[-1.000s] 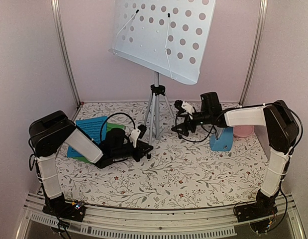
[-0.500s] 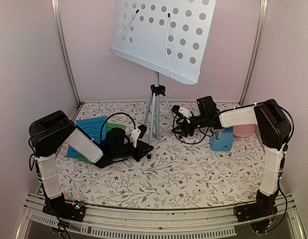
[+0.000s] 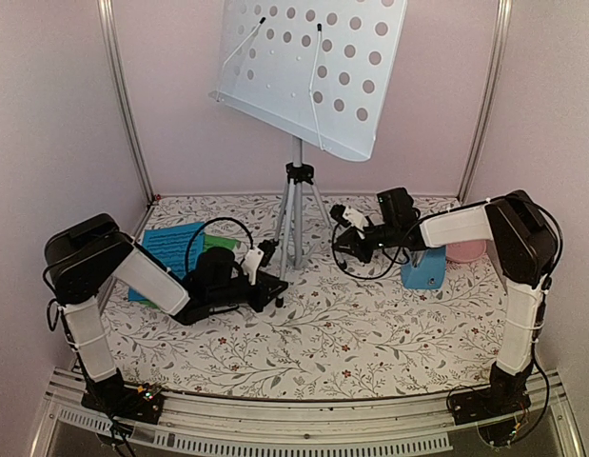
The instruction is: Set up the instrument practice props
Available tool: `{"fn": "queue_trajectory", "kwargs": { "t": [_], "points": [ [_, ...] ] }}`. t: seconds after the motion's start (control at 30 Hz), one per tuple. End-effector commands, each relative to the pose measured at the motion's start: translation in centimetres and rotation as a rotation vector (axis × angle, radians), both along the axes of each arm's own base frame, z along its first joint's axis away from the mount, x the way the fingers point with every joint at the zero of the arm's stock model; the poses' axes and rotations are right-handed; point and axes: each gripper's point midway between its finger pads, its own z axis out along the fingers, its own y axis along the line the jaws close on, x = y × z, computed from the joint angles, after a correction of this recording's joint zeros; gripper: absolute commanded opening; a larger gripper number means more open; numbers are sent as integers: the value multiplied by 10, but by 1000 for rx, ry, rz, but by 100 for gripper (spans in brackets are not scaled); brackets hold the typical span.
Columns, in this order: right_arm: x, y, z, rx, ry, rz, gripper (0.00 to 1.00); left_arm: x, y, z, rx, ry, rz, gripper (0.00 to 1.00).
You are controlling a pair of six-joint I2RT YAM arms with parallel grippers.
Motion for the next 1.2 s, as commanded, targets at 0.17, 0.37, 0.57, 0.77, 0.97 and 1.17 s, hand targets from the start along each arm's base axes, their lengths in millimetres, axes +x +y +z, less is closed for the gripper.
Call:
{"fn": "queue_trajectory", "kwargs": {
  "t": [0.17,0.37,0.57,0.77,0.97,1.17],
  "points": [
    [-4,-25,7,2,68,-115,0,-20,9,2,-15,48,5,0],
    [-18,-38,-8,-76,164,-183,0,-27,16,-7,5,84,14,0],
    [-29,-61,-30,-208,219,-275,0,-41,29,-16,21,146,25,0],
    [-36,-77,-43,-289,223,-328,0,-57,51,-29,47,200,64,0],
    [-43,-84,-51,-329,233,-349,0,-78,66,-39,61,244,86,0],
    [-50,-90,-58,-354,247,-353,0,-102,78,-51,102,271,93,0]
  ]
}}
